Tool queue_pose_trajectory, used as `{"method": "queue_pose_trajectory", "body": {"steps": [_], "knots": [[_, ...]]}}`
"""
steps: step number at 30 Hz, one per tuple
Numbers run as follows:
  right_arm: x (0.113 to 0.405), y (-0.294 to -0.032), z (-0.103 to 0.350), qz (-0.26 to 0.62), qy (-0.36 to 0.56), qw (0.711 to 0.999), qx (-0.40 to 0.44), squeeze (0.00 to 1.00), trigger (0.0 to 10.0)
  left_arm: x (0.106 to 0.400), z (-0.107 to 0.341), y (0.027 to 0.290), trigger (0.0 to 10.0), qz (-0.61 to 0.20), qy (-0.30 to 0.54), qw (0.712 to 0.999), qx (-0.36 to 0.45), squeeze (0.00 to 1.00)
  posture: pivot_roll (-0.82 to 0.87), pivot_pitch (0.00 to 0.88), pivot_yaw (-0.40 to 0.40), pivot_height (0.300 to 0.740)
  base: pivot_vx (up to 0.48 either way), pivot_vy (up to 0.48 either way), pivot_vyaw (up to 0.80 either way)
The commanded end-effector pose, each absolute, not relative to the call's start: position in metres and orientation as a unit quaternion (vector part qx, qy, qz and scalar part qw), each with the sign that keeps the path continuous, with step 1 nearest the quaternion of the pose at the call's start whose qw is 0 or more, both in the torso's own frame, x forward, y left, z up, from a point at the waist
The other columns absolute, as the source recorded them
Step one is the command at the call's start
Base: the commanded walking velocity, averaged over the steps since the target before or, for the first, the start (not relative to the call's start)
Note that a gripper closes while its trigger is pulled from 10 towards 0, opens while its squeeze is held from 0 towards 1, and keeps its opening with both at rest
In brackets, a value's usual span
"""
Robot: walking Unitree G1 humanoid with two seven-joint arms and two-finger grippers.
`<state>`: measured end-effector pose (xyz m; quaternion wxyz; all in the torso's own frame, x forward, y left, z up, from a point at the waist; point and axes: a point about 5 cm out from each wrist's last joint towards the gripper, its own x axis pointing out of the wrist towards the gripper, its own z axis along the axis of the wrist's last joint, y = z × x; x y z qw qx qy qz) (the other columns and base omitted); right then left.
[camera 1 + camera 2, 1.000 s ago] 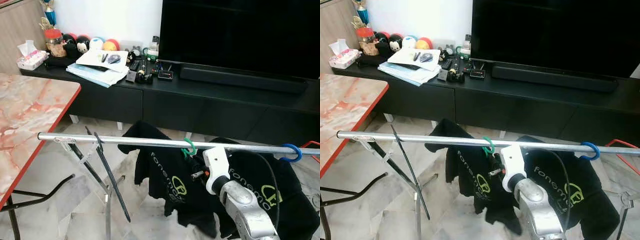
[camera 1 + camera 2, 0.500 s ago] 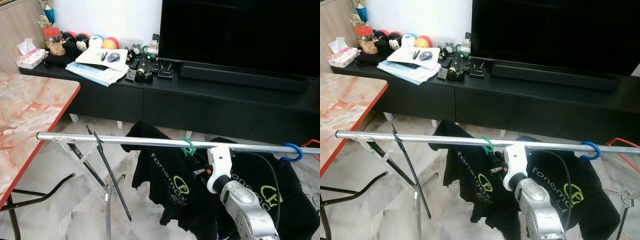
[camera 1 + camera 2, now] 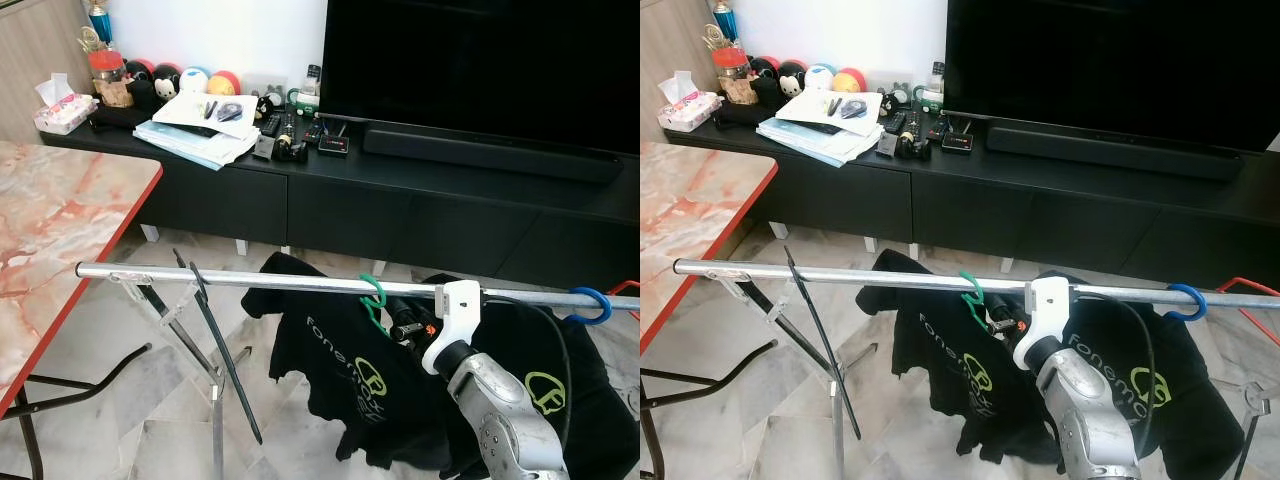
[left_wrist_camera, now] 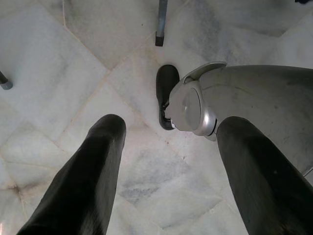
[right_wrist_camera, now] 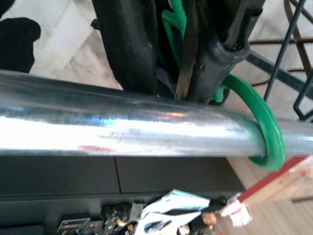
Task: Hang hanger
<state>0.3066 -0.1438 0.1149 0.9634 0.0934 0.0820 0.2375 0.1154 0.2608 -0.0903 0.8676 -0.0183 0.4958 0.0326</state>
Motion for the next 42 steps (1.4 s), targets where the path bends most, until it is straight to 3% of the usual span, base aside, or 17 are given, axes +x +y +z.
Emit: {"method": "queue_pose_trajectory", "body": {"steps": [1, 11, 25, 34, 42], "knots": [[0.305, -0.147, 0.113, 0.237, 0.090, 0.964, 0.084, 0.00, 10.0, 0.106, -0.093, 0.263, 10.0, 0.039, 0.510, 0.859, -0.026, 0.00, 0.10, 0.138, -0.048, 0.740, 0.000, 0.000, 0.00], [0.296, -0.132, 0.102, 0.303, 0.127, 0.944, 0.026, 0.00, 10.0, 0.107, -0.093, 0.263, 10.0, 0.039, 0.509, 0.859, -0.026, 0.00, 0.11, 0.135, -0.049, 0.740, 0.000, 0.000, 0.00], [0.303, -0.141, 0.113, 0.257, 0.090, 0.961, 0.057, 0.00, 10.0, 0.108, -0.092, 0.263, 10.0, 0.040, 0.508, 0.860, -0.027, 0.00, 0.11, 0.132, -0.051, 0.740, 0.000, 0.000, 0.00], [0.278, -0.146, 0.096, 0.296, 0.159, 0.942, 0.006, 0.00, 10.0, 0.108, -0.092, 0.264, 10.0, 0.036, 0.510, 0.859, -0.026, 0.00, 0.09, 0.137, -0.046, 0.740, 0.000, 0.000, 0.00], [0.284, -0.140, 0.094, 0.301, 0.174, 0.937, -0.017, 0.00, 10.0, 0.109, -0.092, 0.263, 10.0, 0.033, 0.510, 0.859, -0.026, 0.00, 0.10, 0.132, -0.050, 0.740, 0.000, 0.000, 0.00]]}}
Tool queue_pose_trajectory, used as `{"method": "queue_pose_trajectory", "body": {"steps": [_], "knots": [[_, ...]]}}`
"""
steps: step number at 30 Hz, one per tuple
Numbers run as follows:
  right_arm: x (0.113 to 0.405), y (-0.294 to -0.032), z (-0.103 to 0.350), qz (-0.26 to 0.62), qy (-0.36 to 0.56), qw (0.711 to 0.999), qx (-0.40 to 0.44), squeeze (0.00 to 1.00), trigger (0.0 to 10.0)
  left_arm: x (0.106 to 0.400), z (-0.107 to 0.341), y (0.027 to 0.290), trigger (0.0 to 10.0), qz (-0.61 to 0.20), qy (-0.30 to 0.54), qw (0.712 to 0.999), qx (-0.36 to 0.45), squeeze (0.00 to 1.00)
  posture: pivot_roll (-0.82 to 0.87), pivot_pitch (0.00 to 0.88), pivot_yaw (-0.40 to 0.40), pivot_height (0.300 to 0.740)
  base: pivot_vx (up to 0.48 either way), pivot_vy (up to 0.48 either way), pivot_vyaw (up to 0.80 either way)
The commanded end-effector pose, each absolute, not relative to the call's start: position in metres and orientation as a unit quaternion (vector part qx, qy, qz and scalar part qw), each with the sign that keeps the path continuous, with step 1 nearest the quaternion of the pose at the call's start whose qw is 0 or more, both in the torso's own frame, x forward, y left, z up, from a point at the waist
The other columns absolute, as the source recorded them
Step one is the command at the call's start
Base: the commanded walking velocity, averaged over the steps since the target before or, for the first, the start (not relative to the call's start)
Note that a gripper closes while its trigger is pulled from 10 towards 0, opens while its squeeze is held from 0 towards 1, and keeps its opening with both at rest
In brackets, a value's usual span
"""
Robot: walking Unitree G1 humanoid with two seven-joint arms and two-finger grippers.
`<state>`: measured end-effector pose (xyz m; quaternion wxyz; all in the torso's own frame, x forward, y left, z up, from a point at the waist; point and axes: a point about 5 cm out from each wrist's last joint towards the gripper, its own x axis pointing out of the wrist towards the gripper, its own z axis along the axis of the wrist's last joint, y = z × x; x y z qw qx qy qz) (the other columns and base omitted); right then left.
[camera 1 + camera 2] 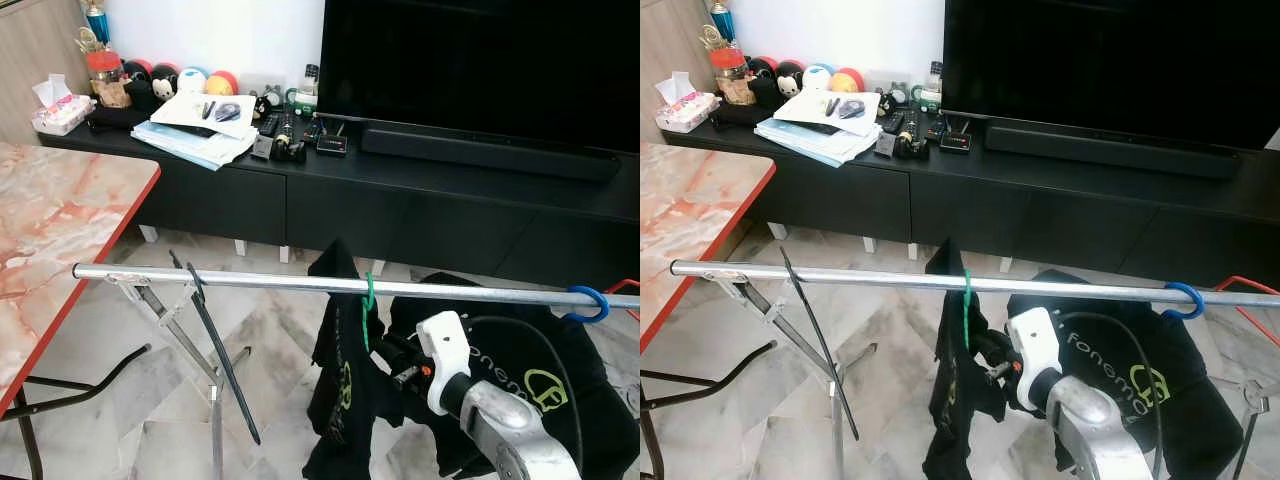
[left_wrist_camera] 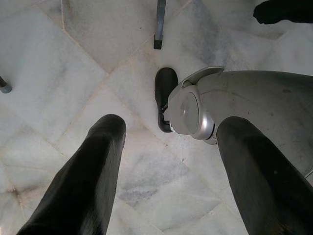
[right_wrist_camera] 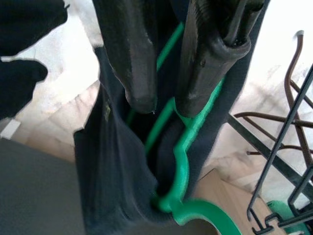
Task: Hang hanger
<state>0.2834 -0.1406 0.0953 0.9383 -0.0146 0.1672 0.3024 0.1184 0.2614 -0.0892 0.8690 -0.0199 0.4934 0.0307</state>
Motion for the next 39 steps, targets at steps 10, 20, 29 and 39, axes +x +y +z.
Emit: {"method": "queue_pose_trajectory", "body": {"steps": [10, 20, 29, 39], "knots": [[0.293, -0.128, 0.107, 0.314, 0.138, 0.939, 0.006, 0.00, 10.0, 0.110, -0.092, 0.263, 10.0, 0.035, 0.509, 0.860, -0.028, 0.00, 0.10, 0.126, -0.052, 0.740, 0.000, 0.000, 0.00], [0.291, -0.128, 0.098, 0.306, 0.163, 0.938, -0.004, 0.00, 10.0, 0.109, -0.092, 0.263, 10.0, 0.033, 0.510, 0.859, -0.027, 0.00, 0.10, 0.122, -0.051, 0.740, 0.000, 0.000, 0.00], [0.295, -0.137, 0.080, 0.237, 0.212, 0.947, -0.044, 0.00, 10.0, 0.109, -0.092, 0.262, 10.0, 0.032, 0.510, 0.859, -0.027, 0.00, 0.10, 0.120, -0.052, 0.740, 0.000, 0.000, 0.00], [0.302, -0.153, 0.080, 0.177, 0.208, 0.959, -0.072, 0.00, 10.0, 0.109, -0.092, 0.262, 10.0, 0.030, 0.511, 0.859, -0.027, 0.00, 0.10, 0.121, -0.053, 0.740, 0.000, 0.000, 0.00]]}}
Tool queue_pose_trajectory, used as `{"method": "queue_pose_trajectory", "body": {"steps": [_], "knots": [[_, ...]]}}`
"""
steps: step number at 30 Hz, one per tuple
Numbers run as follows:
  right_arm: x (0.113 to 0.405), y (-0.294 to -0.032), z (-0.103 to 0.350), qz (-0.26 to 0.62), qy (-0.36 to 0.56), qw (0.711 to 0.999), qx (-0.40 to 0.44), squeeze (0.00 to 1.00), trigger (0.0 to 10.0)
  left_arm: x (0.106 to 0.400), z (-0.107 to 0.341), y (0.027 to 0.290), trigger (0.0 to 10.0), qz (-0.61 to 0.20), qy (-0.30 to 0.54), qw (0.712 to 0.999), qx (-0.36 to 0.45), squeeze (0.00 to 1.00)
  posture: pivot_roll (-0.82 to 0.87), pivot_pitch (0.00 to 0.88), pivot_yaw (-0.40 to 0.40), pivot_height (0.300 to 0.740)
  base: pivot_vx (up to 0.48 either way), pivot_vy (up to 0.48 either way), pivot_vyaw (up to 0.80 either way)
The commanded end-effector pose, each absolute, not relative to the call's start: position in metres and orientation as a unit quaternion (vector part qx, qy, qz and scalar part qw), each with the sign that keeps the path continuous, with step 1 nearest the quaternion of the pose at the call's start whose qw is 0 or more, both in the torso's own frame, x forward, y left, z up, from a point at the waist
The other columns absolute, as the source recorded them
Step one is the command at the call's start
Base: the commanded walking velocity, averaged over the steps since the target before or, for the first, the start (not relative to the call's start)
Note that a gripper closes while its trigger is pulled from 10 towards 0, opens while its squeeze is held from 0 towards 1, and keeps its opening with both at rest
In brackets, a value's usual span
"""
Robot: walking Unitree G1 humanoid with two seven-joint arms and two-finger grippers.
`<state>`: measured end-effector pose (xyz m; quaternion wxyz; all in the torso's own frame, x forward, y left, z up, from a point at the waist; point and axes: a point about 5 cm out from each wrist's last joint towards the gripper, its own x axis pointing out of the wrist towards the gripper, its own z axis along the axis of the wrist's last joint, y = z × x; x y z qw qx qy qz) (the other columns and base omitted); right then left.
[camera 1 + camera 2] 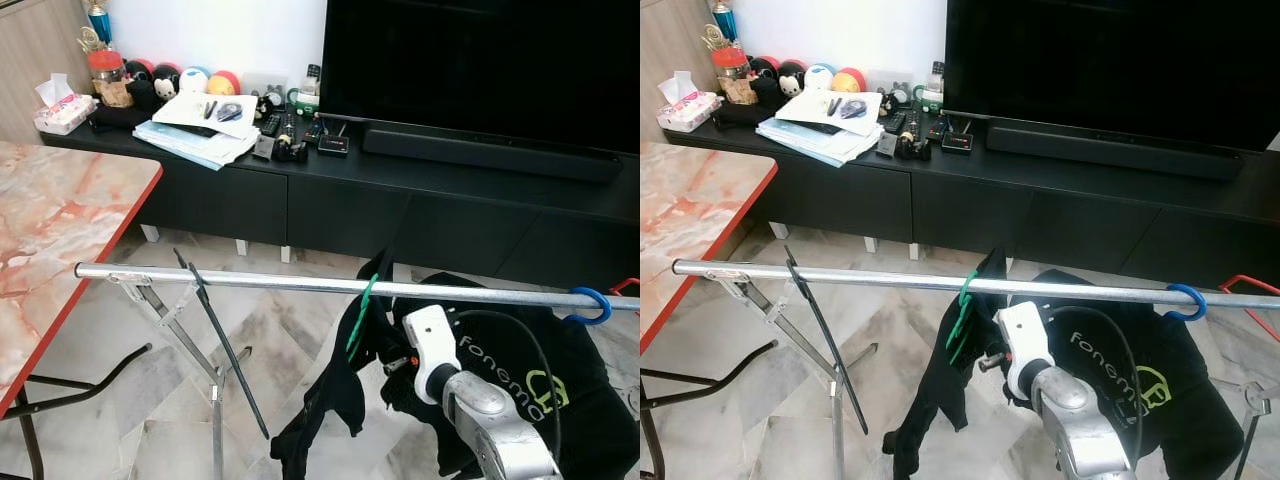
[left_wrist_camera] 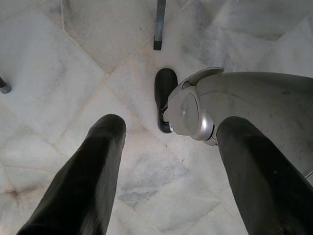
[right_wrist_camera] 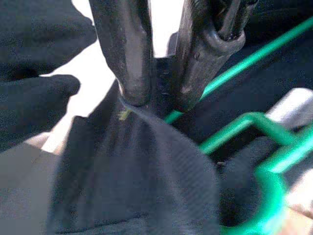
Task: Hang hanger
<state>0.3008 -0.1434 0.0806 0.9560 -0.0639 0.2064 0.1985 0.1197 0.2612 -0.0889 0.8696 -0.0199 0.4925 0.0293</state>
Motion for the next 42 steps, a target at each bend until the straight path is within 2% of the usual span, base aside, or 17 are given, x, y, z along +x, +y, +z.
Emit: {"method": "queue_pose_trajectory", "body": {"steps": [1, 7, 24, 33, 34, 36, 37, 42], "knots": [[0.303, -0.154, 0.079, 0.170, 0.208, 0.960, -0.073, 0.00, 10.0, 0.109, -0.092, 0.261, 10.0, 0.029, 0.511, 0.858, -0.027, 0.00, 0.10, 0.121, -0.054, 0.740, 0.000, 0.000, 0.00], [0.310, -0.177, 0.081, 0.080, 0.194, 0.970, -0.125, 0.00, 10.0, 0.110, -0.092, 0.262, 10.0, 0.030, 0.511, 0.859, -0.027, 0.00, 0.10, 0.126, -0.053, 0.740, 0.000, 0.000, 0.00], [0.296, -0.167, 0.099, 0.112, 0.147, 0.982, -0.044, 0.00, 10.0, 0.110, -0.092, 0.261, 10.0, 0.028, 0.512, 0.858, -0.027, 0.00, 0.09, 0.130, -0.053, 0.740, 0.000, 0.000, 0.00], [0.273, -0.155, 0.113, 0.210, 0.176, 0.962, 0.009, 0.00, 10.0, 0.111, -0.092, 0.261, 10.0, 0.024, 0.514, 0.857, -0.028, 0.00, 0.07, 0.131, -0.055, 0.740, 0.000, 0.000, 0.00], [0.270, -0.148, 0.118, 0.244, 0.176, 0.953, 0.037, 0.00, 10.0, 0.111, -0.092, 0.261, 10.0, 0.023, 0.514, 0.857, -0.028, 0.00, 0.07, 0.130, -0.056, 0.740, 0.000, 0.000, 0.00], [0.270, -0.148, 0.118, 0.244, 0.176, 0.953, 0.037, 0.00, 10.0, 0.111, -0.092, 0.261, 10.0, 0.023, 0.514, 0.857, -0.028, 0.00, 0.07, 0.130, -0.056, 0.740, 0.000, 0.000, 0.00], [0.267, -0.133, 0.121, 0.299, 0.179, 0.936, 0.060, 0.00, 10.0, 0.112, -0.092, 0.260, 10.0, 0.023, 0.513, 0.858, -0.029, 0.00, 0.08, 0.126, -0.061, 0.740, 0.000, 0.000, 0.00], [0.270, -0.127, 0.115, 0.311, 0.195, 0.928, 0.060, 0.00, 10.0, 0.112, -0.092, 0.260, 10.0, 0.025, 0.512, 0.858, -0.030, 0.00, 0.08, 0.126, -0.063, 0.740, 0.000, 0.000, 0.00]]}}
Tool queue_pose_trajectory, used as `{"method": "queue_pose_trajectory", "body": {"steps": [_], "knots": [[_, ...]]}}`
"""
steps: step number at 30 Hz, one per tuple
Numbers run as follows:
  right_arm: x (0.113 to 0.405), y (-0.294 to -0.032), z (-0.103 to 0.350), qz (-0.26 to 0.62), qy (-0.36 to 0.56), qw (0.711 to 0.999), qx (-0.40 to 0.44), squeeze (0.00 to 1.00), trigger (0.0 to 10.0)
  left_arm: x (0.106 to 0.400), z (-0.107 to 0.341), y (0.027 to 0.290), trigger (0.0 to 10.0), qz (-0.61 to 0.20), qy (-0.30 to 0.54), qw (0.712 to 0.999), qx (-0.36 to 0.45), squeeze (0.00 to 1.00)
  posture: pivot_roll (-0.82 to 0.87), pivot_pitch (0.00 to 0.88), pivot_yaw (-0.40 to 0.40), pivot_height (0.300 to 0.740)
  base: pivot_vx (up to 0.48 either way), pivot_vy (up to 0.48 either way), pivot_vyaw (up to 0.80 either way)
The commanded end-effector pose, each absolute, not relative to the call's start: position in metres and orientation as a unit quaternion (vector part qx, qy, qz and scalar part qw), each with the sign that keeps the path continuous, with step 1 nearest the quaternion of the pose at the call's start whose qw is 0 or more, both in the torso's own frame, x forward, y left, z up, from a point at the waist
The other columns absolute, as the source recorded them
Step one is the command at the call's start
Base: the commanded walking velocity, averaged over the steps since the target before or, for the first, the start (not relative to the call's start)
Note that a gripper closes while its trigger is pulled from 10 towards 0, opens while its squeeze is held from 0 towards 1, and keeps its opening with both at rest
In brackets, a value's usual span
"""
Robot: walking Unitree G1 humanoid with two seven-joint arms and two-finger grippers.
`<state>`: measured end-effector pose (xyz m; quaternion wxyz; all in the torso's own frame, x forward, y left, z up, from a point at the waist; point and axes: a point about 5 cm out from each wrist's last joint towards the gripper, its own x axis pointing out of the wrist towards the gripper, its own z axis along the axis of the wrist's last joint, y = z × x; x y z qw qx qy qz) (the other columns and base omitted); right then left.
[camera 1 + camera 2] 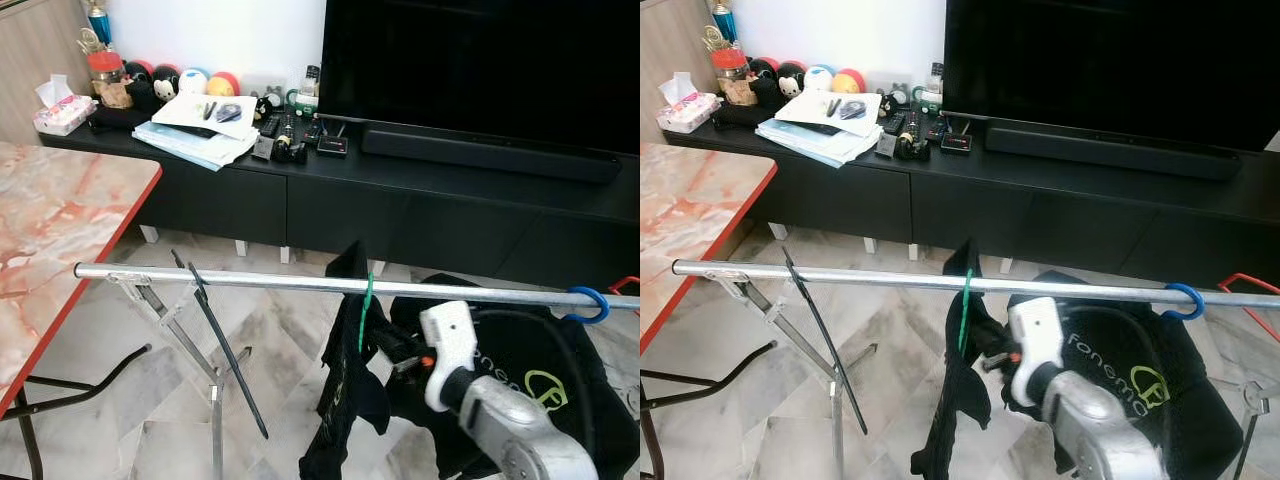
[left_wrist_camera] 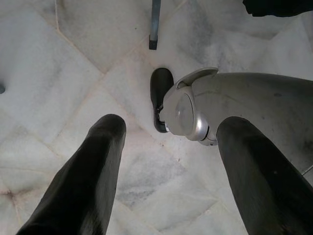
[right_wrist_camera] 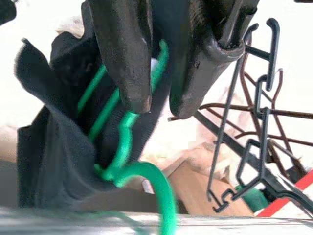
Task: Hang hanger
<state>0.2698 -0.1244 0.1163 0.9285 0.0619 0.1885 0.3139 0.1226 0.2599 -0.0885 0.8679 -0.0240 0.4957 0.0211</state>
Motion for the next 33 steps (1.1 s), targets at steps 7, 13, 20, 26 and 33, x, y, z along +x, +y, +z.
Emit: {"method": "queue_pose_trajectory", "body": {"steps": [7, 13, 20, 26, 33], "knots": [[0.275, -0.128, 0.103, 0.294, 0.217, 0.929, 0.062, 0.00, 10.0, 0.112, -0.092, 0.260, 10.0, 0.026, 0.511, 0.859, -0.032, 0.00, 0.09, 0.125, -0.067, 0.740, 0.000, 0.000, 0.00], [0.285, -0.134, 0.102, 0.242, 0.218, 0.944, 0.056, 0.00, 10.0, 0.111, -0.092, 0.262, 10.0, 0.029, 0.511, 0.859, -0.031, 0.00, 0.10, 0.121, -0.069, 0.740, 0.000, 0.000, 0.00], [0.296, -0.142, 0.103, 0.195, 0.204, 0.958, 0.056, 0.00, 10.0, 0.110, -0.092, 0.263, 10.0, 0.030, 0.511, 0.858, -0.031, 0.00, 0.10, 0.113, -0.068, 0.740, 0.000, 0.000, 0.00], [0.298, -0.144, 0.100, 0.185, 0.203, 0.961, 0.044, 0.00, 10.0, 0.110, -0.092, 0.262, 10.0, 0.027, 0.511, 0.859, -0.029, 0.00, 0.09, 0.111, -0.066, 0.740, 0.000, 0.000, 0.00], [0.305, -0.140, 0.096, 0.182, 0.200, 0.962, 0.036, 0.00, 10.0, 0.111, -0.092, 0.261, 10.0, 0.028, 0.511, 0.859, -0.028, 0.00, 0.10, 0.112, -0.069, 0.740, 0.000, 0.000, 0.00]]}}
